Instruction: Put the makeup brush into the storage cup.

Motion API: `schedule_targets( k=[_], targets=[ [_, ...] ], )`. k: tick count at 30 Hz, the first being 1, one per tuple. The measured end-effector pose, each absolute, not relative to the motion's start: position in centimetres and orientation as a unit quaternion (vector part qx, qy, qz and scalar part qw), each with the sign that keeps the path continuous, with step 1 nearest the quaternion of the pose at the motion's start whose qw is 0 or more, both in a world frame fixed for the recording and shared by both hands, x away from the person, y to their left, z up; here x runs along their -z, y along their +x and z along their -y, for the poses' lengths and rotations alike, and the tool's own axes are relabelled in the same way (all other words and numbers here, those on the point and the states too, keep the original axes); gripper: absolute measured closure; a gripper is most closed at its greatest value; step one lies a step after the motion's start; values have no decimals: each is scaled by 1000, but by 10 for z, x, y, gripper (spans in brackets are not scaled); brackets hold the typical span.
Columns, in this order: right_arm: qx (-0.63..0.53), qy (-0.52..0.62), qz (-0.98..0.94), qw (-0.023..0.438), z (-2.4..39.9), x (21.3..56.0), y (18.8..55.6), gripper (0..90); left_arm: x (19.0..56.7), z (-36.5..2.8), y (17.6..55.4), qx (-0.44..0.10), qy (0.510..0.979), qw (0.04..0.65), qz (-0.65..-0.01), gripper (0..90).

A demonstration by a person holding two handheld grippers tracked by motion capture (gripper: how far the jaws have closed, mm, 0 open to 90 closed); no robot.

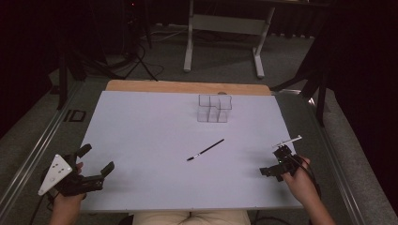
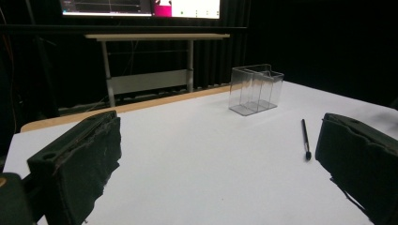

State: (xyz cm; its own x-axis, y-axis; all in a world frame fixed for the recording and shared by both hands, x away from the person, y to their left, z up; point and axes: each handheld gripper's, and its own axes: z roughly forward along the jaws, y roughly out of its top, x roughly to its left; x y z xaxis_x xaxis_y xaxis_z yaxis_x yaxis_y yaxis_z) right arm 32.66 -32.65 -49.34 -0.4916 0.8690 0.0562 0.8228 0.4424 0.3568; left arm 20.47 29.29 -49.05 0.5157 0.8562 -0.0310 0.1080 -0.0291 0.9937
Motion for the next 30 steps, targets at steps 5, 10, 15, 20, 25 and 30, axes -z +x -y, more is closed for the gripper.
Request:
schedule_targets(
  k=[5, 10, 15, 20, 25, 30],
  targets=[
    [-126, 478, -869, 17, 334, 490, 328, 85, 491, -293, 206, -317, 645, 585, -376, 15],
    [-87, 455, -886, -3, 338, 488, 330, 85, 491, -293, 206, -319, 643, 585, -378, 16],
    [-67, 418, -905, -39, 337, 486, 330, 85, 491, -293, 206, -319, 644, 584, -378, 16],
    [-28, 379, -921, -90, 330, 486, 329, 86, 491, -293, 206, -318, 645, 584, -377, 16],
    [-12, 347, -932, -103, 326, 487, 329, 104, 492, -294, 207, -315, 644, 585, -379, 16],
    [-18, 296, -949, -107, 317, 486, 328, 105, 492, -293, 207, -314, 645, 585, -379, 16]
  ],
)
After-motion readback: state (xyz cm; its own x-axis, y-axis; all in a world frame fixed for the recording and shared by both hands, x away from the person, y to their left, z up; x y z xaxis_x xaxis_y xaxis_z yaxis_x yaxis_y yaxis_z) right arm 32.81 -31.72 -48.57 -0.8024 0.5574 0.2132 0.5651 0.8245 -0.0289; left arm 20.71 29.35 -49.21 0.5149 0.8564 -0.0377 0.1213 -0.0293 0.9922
